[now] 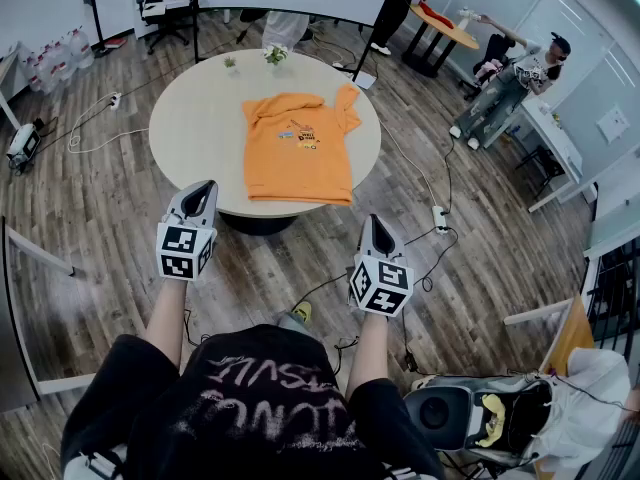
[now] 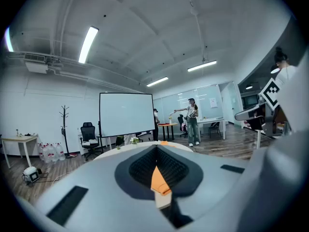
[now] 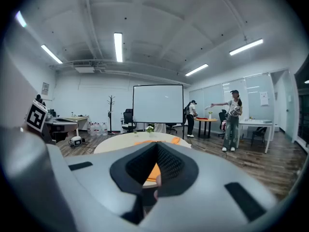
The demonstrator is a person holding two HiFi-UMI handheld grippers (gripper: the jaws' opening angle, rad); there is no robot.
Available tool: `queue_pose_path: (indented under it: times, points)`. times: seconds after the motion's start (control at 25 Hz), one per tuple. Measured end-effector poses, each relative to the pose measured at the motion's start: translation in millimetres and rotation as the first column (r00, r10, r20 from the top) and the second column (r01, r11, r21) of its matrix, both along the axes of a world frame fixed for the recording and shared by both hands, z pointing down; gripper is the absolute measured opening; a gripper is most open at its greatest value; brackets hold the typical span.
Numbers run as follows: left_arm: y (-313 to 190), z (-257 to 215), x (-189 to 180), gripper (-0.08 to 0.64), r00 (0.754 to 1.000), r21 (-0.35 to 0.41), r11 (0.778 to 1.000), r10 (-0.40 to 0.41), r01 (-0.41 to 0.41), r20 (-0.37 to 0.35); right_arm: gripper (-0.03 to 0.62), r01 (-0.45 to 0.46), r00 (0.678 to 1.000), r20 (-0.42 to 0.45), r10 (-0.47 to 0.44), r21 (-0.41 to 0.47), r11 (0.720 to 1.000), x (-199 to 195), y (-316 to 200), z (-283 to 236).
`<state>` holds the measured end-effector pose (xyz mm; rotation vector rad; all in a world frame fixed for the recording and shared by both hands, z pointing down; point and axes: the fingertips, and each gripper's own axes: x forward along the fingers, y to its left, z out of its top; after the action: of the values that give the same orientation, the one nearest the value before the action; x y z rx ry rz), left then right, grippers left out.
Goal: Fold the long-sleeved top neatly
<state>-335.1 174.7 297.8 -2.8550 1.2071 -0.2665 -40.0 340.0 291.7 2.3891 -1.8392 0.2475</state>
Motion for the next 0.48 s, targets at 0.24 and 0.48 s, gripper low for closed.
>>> queue_pose_path:
  times: [0.24, 0.48]
  points:
    - [4.6, 5.2, -4.3, 0.009, 1.0, 0.001, 1.0, -0.009, 0.009, 0.014, 0.003, 0.001, 1.0, 0.003, -0.001, -0.002, 1.0, 1.6, 4.6, 4.2]
    - [3.3, 8.4, -8.1, 0.01, 1.0, -0.008, 1.0, -0.012, 0.012, 0.019, 0.003, 0.0, 1.0, 0.009, 0.0, -0.006, 1.0, -0.8, 2.4, 8.0]
